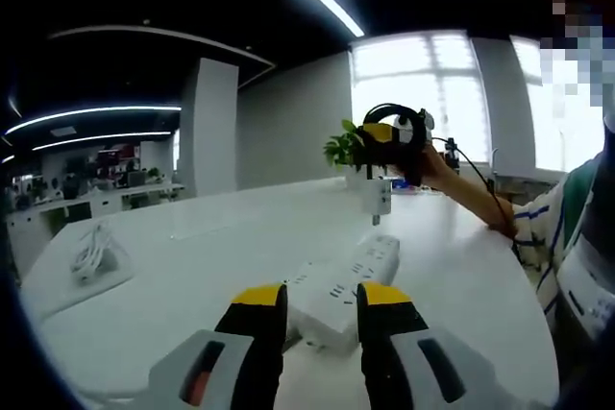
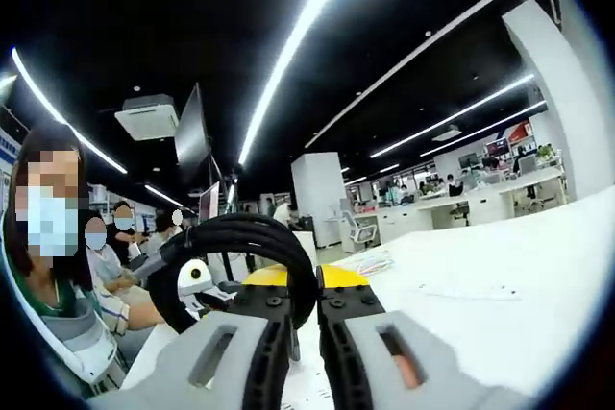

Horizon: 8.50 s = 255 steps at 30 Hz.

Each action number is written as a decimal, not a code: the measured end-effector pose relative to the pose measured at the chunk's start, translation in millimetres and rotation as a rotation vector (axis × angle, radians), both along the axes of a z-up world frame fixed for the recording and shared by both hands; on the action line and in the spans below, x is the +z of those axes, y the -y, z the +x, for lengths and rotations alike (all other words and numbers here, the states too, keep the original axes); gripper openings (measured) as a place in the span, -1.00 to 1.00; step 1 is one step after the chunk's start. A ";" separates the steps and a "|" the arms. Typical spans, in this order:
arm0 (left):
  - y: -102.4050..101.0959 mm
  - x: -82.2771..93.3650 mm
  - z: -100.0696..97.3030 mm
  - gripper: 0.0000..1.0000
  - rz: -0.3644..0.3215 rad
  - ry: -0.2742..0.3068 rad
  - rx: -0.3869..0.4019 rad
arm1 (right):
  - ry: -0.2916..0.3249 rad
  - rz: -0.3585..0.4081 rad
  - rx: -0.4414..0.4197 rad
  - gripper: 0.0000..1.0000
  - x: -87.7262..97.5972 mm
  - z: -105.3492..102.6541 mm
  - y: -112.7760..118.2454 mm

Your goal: Straighten the power strip on the desk, plug the charger into it

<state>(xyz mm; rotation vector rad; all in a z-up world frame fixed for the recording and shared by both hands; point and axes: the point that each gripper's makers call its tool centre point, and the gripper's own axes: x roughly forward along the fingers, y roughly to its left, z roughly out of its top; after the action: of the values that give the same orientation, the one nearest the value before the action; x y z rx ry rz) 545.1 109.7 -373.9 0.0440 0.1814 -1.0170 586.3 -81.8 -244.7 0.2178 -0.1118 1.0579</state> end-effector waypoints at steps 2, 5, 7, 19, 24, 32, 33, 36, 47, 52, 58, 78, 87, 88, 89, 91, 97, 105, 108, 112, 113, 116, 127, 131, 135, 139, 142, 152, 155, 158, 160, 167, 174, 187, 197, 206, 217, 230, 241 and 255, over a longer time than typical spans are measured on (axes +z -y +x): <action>-0.7 0.0 0.2 -0.43 0.001 -0.003 0.000 | 0.000 -0.007 0.004 -0.87 -1.9 -1.8 -0.9; -0.3 0.7 -0.9 -0.43 -0.002 -0.002 -0.003 | -0.003 -0.011 0.009 -0.87 -3.4 -3.5 -1.6; -0.2 0.9 -1.2 -0.43 -0.002 -0.001 -0.003 | -0.004 -0.015 0.011 -0.86 -4.0 -4.0 -1.9; -0.3 1.1 -1.8 -0.43 0.003 0.000 -0.004 | -0.012 -0.040 0.033 -0.86 -10.2 -8.9 -9.0; -0.5 1.8 -1.9 -0.43 0.002 -0.001 -0.003 | -0.016 -0.039 0.045 -0.86 -10.8 -11.0 -11.5; -0.8 2.1 -1.4 -0.43 0.005 -0.001 -0.002 | -0.001 -0.054 0.043 -0.86 -10.4 -12.8 -13.3; -1.0 2.2 -1.2 -0.43 0.004 -0.002 -0.002 | 0.001 -0.055 0.042 -0.86 -10.2 -12.8 -13.0; -1.3 2.5 -1.1 -0.43 0.003 -0.002 -0.002 | 0.007 -0.065 0.039 -0.86 -11.4 -13.6 -13.9; -1.0 2.5 -1.6 -0.43 0.005 -0.001 -0.003 | 0.038 -0.094 0.041 -0.85 -10.8 -13.8 -14.1; -1.0 2.8 -1.7 -0.43 0.003 -0.001 -0.002 | 0.040 -0.090 0.048 -0.84 -10.7 -14.9 -13.9; 0.3 1.6 -2.3 -0.43 0.006 -0.001 -0.004 | 0.099 -0.143 0.050 -0.82 -12.3 -20.7 -19.2; -1.0 4.4 -3.2 -0.43 -0.007 0.004 -0.003 | 0.126 -0.256 0.141 -0.76 -24.8 -40.2 -21.6; -0.6 3.0 -3.0 -0.43 0.000 0.005 -0.004 | 0.157 -0.303 0.191 -0.74 -32.3 -51.8 -31.5; -0.8 3.2 -2.8 -0.43 -0.001 0.006 -0.003 | 0.167 -0.322 0.194 -0.74 -34.4 -53.8 -32.6; -1.1 3.3 -2.4 -0.43 -0.001 0.005 -0.003 | 0.176 -0.334 0.193 -0.74 -35.3 -54.8 -33.2; -1.4 3.3 -1.7 -0.43 -0.001 0.004 -0.003 | 0.193 -0.356 0.207 -0.74 -37.6 -59.6 -34.0; -0.5 1.6 -2.1 -0.43 0.005 0.002 -0.003 | 0.227 -0.393 0.198 -0.69 -43.2 -60.1 -36.7; -0.8 2.2 -2.0 -0.43 0.004 0.004 0.001 | 0.240 -0.468 0.193 -0.63 -55.9 -59.5 -41.0; -1.0 2.5 -1.8 -0.43 0.005 0.004 0.001 | 0.232 -0.499 0.186 -0.62 -61.9 -57.8 -39.9; -0.5 3.2 -2.5 -0.43 0.003 0.006 0.000 | 0.231 -0.513 0.182 -0.61 -62.7 -57.3 -39.5; -0.5 3.3 -2.5 -0.43 0.003 0.006 0.000 | 0.230 -0.516 0.183 -0.61 -62.9 -57.3 -39.3; -0.8 3.5 -2.4 -0.43 0.003 0.006 0.000 | 0.242 -0.546 0.186 -0.58 -62.1 -57.1 -38.2; -0.3 4.6 -3.4 -0.43 -0.002 0.005 -0.007 | 0.202 -0.939 0.210 -0.57 -77.8 -57.4 -38.0; -0.6 5.9 -4.3 -0.43 -0.008 0.008 -0.008 | 0.110 -1.054 0.207 -0.57 -87.9 -56.5 -40.0; 0.0 6.7 -5.2 -0.43 -0.013 0.009 -0.013 | 0.080 -1.149 0.208 -0.56 -95.7 -55.8 -41.4; 0.6 6.5 -5.9 -0.43 -0.014 0.009 -0.015 | 0.058 -1.236 0.207 -0.56 -100.3 -56.0 -39.7; 0.2 7.2 -5.7 -0.43 -0.016 0.011 -0.014 | 0.007 -1.295 0.190 -0.56 -104.4 -54.8 -38.9; -1.2 11.4 -6.2 -0.43 -0.031 0.020 -0.011 | -0.047 -1.478 0.145 -0.52 -112.8 -52.5 -33.7; -0.6 10.8 -6.9 -0.43 -0.030 0.017 -0.015 | -0.043 -1.523 0.124 -0.54 -115.0 -51.1 -33.0; 0.2 9.9 -7.7 -0.43 -0.029 0.014 -0.019 | -0.045 -1.561 0.117 -0.54 -117.8 -49.1 -32.4; 0.4 9.4 -7.9 -0.43 -0.028 0.012 -0.021 | -0.060 -1.576 0.110 -0.54 -118.6 -47.4 -31.5; 1.4 7.6 -8.4 -0.43 -0.025 0.007 -0.021 | -0.049 -1.612 0.170 -0.54 -119.2 -46.3 -31.3; 2.8 5.0 -10.0 -0.43 -0.015 0.003 -0.027 | -0.119 -1.602 0.194 -0.55 -121.3 -45.6 -31.6; 2.9 2.7 -10.6 -0.43 -0.012 -0.006 -0.031 | -0.173 -1.620 0.282 -0.55 -126.6 -45.9 -33.3; 4.0 -1.2 -10.3 -0.43 0.001 -0.013 -0.036 | -0.158 -1.632 0.315 -0.55 -127.9 -47.8 -33.0; 3.6 -3.7 -8.7 -0.43 0.012 -0.014 -0.033 | -0.217 -1.617 0.375 -0.55 -127.2 -47.5 -33.9; 4.3 -1.9 -10.3 -0.43 0.008 -0.015 -0.040 | -0.126 -1.522 0.358 -0.55 -125.7 -51.4 -32.6; 4.3 1.9 -12.8 -0.43 -0.010 -0.007 -0.040 | -0.139 -1.665 0.340 -0.54 -134.3 -31.5 -36.4; 5.6 3.2 -14.3 -0.43 -0.012 -0.002 -0.043 | -0.125 -1.587 0.330 -0.53 -139.7 -35.0 -33.9; 4.8 -1.5 -10.8 -0.43 0.002 -0.013 -0.035 | -0.129 -1.611 0.319 -0.51 -144.2 -33.8 -34.6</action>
<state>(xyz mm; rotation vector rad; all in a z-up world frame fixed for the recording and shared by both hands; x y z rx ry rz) 534.3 104.9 -375.4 0.0427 0.1943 -1.0520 552.4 -47.2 -388.9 -1.1817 0.9062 1.1557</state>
